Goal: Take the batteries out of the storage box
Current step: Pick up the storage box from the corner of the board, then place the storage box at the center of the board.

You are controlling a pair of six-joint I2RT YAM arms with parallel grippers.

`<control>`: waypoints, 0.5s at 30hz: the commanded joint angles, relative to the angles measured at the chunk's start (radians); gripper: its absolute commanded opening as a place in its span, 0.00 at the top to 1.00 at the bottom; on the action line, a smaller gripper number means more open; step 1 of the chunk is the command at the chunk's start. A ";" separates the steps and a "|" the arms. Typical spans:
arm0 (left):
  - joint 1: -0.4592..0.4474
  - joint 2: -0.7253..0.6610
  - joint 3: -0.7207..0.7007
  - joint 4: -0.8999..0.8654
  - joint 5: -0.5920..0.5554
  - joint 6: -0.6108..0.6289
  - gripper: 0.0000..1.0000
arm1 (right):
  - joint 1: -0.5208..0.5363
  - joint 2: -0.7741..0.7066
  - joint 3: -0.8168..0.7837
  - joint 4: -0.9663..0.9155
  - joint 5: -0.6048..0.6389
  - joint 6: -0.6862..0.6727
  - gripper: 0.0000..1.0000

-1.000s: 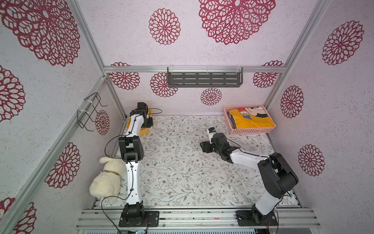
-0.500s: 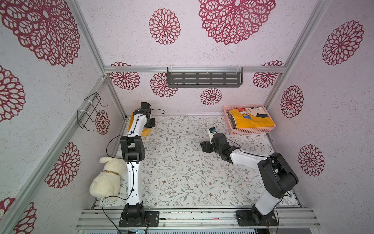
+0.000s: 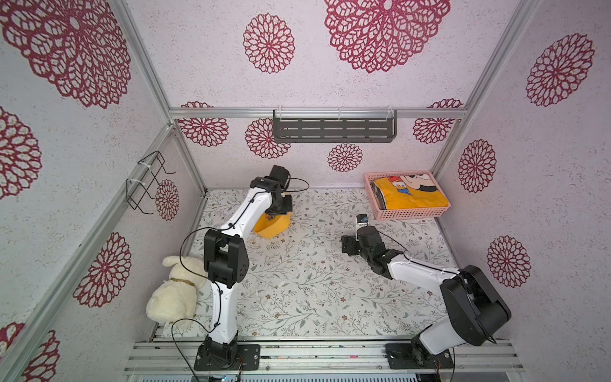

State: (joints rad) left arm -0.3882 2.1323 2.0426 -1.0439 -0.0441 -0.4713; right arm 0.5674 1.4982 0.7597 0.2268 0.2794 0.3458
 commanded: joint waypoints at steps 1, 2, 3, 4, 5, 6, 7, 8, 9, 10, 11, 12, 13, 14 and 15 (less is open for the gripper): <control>-0.099 -0.014 -0.025 0.018 -0.054 -0.166 1.00 | 0.003 -0.069 -0.028 0.055 0.118 0.019 0.13; -0.128 -0.005 -0.023 0.020 -0.052 -0.185 1.00 | 0.003 -0.080 -0.038 0.056 0.129 0.018 0.13; -0.153 0.010 -0.012 0.010 -0.058 -0.211 1.00 | 0.003 -0.093 -0.048 0.059 0.142 0.016 0.12; -0.181 0.026 -0.005 0.002 -0.057 -0.231 1.00 | 0.004 -0.105 -0.057 0.062 0.153 0.015 0.12; -0.202 0.040 0.004 -0.005 -0.059 -0.246 1.00 | 0.003 -0.114 -0.067 0.066 0.162 0.012 0.12; -0.225 0.058 0.015 -0.021 -0.061 -0.272 1.00 | 0.003 -0.126 -0.075 0.070 0.172 0.008 0.12; -0.244 0.075 0.023 -0.039 -0.062 -0.296 1.00 | 0.002 -0.136 -0.083 0.070 0.181 0.006 0.12; -0.265 0.089 0.034 -0.057 -0.068 -0.313 1.00 | 0.003 -0.142 -0.088 0.068 0.189 0.001 0.11; -0.289 0.106 0.043 -0.078 -0.078 -0.335 1.00 | 0.002 -0.152 -0.094 0.064 0.199 -0.003 0.11; -0.310 0.122 0.052 -0.104 -0.082 -0.359 1.00 | 0.002 -0.160 -0.096 0.057 0.212 -0.008 0.11; -0.325 0.133 0.054 -0.121 -0.074 -0.370 1.00 | 0.002 -0.168 -0.101 0.054 0.224 -0.013 0.11; -0.346 0.142 0.047 -0.125 -0.053 -0.381 1.00 | 0.002 -0.178 -0.106 0.051 0.239 -0.016 0.11; -0.361 0.149 0.036 -0.127 -0.037 -0.400 1.00 | 0.000 -0.189 -0.115 0.048 0.255 -0.020 0.11; -0.373 0.157 0.027 -0.128 -0.016 -0.411 1.00 | 0.000 -0.199 -0.122 0.050 0.268 -0.023 0.10; -0.383 0.163 0.016 -0.113 0.009 -0.409 1.00 | -0.003 -0.212 -0.132 0.054 0.280 -0.023 0.10</control>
State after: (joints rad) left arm -0.7387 2.2704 2.0769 -1.1007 -0.0967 -0.8062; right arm 0.5674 1.3388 0.6403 0.2638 0.4770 0.3397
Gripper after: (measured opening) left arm 0.041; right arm 0.896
